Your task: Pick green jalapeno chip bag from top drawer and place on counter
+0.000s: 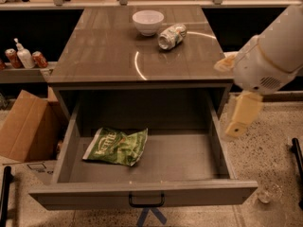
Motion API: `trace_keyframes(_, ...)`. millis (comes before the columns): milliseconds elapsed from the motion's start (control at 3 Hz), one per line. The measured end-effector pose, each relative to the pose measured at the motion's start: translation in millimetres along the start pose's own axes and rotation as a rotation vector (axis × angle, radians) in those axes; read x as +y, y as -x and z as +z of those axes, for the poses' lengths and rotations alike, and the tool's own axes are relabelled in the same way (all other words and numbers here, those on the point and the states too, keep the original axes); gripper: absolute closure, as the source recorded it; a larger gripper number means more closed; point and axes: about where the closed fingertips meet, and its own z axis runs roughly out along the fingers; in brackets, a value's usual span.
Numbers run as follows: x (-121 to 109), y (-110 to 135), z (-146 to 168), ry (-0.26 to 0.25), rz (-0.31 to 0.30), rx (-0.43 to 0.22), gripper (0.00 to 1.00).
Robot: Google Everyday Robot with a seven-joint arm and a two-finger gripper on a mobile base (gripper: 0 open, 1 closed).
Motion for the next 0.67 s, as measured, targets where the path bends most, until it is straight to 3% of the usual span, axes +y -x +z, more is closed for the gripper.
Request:
trace_keyframes(333, 5, 22, 53, 0.057, -0.052, -0.085, 0.00)
trace_keyframes(667, 15, 43, 93, 0.117, -0.117, -0.128, 0.00)
